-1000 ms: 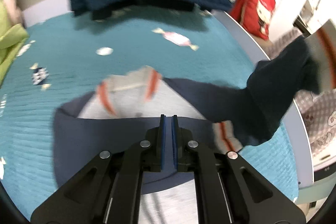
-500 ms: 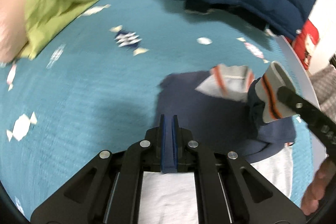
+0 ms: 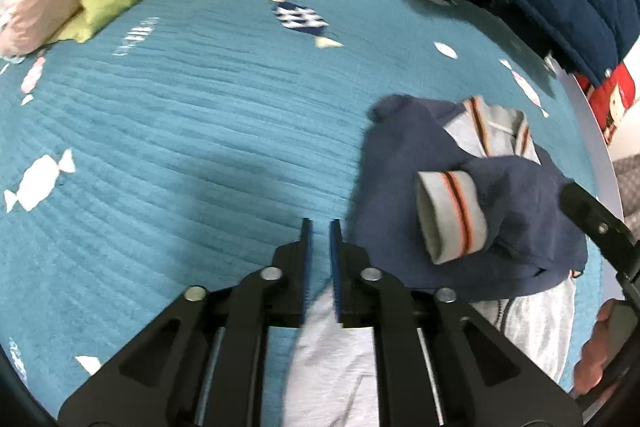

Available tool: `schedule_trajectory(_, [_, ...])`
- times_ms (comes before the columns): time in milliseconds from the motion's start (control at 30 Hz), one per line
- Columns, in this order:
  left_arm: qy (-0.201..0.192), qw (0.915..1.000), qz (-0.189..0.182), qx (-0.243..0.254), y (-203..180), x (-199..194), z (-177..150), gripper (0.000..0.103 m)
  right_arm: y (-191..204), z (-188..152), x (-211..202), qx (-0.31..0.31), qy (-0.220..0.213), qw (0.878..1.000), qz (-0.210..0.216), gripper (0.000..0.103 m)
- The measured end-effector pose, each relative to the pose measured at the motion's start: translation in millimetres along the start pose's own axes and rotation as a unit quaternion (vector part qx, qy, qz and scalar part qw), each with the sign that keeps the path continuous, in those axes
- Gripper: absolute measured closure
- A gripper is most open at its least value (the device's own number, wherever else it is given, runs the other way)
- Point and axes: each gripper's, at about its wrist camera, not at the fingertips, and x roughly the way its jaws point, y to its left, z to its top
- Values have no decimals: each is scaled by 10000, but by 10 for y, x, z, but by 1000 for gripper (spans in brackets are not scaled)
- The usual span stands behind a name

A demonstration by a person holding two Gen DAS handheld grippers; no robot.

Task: Fold large clothes
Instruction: 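Fold the held sleeve across the jacket toward the left tool and lower it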

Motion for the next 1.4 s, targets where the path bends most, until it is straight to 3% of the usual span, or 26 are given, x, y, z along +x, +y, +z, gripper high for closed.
schedule_trajectory(33, [49, 10000, -44, 48, -66, 44, -1, 81, -220, -17, -60, 40, -39, 9992, -393, 14])
schedule_trajectory(100, [173, 9996, -183, 107, -189, 139, -10, 58, -599, -85, -177, 123, -78, 9955, -939, 14])
schedule_trajectory(133, [244, 9992, -300, 103, -268, 194, -17, 53, -756, -116, -205, 186, -78, 9936, -1114, 14])
schedule_trajectory(200, [379, 9980, -486, 146, -422, 301, -32, 52, -1151, -182, -255, 451, -20, 9865, -1577, 14])
schedule_trajectory(267, [511, 9970, -529, 247, -597, 431, -54, 52, -1483, -260, -276, 785, -2, 9818, -1731, 15])
schedule_trajectory(300, [591, 9965, -535, 257, -665, 500, -61, 52, -1630, -295, -298, 988, -18, 9800, -1728, 24])
schedule_trajectory(333, [646, 9960, -566, 245, -706, 554, -68, 52, -1789, -335, -308, 1242, -16, 9777, -1692, 43])
schedule_trajectory(367, [715, 9952, -639, 197, -750, 630, -71, 52, -1919, -375, -294, 1445, 25, 9760, -1626, 54])
schedule_trajectory(400, [810, 9946, -646, 79, -781, 739, -70, 52, -2014, -411, -258, 1550, 87, 9759, -1535, 72])
schedule_trajectory(433, [854, 9946, -582, -37, -790, 816, -67, 53, -2058, -435, -230, 1579, 111, 9767, -1446, 80])
schedule_trajectory(467, [831, 9949, -558, -102, -790, 850, -65, 63, -2100, -457, -193, 1602, 108, 9780, -1330, 82])
schedule_trajectory(500, [683, 9961, -533, -169, -795, 869, -55, 80, -2132, -501, -106, 1612, 120, 9795, -1198, 83])
schedule_trajectory(567, [714, 9965, -397, -202, -795, 887, -37, 87, -2154, -583, 122, 1597, 472, 9780, -1257, 89])
schedule_trajectory(600, [728, 9964, -374, -242, -779, 870, -27, 98, -2175, -613, 157, 1683, 468, 9767, -1248, 89])
schedule_trajectory(767, [466, 9983, -211, -280, -553, 582, 17, 98, -2054, -628, -128, 1584, 375, 9816, -999, 92])
schedule_trajectory(833, [515, 9972, -409, -347, -456, 511, 26, 98, -1991, -627, -244, 1506, 304, 9820, -1095, 92])
schedule_trajectory(967, [540, 9981, -211, -224, -409, 449, 38, 98, -1940, -575, -341, 1558, 153, 9803, -1207, 92])
schedule_trajectory(1033, [579, 9981, -174, -125, -409, 494, 33, 98, -1943, -530, -239, 1473, 235, 9811, -1230, 91])
schedule_trajectory(1100, [655, 9976, -66, -223, -397, 634, 39, 98, -2020, -623, 83, 1447, 735, 9764, -1424, 92])
schedule_trajectory(1233, [822, 9963, 152, -187, -449, 780, 60, 97, -1962, -640, 126, 1100, 709, 9780, -1627, 95])
schedule_trajectory(1300, [816, 9964, 153, -193, -433, 744, 78, 96, -1959, -616, 45, 1160, 749, 9786, -1529, 95])
schedule_trajectory(1400, [735, 9965, 410, -18, -429, 611, 85, 83, -1992, -595, -141, 1281, 480, 9819, -1307, 94])
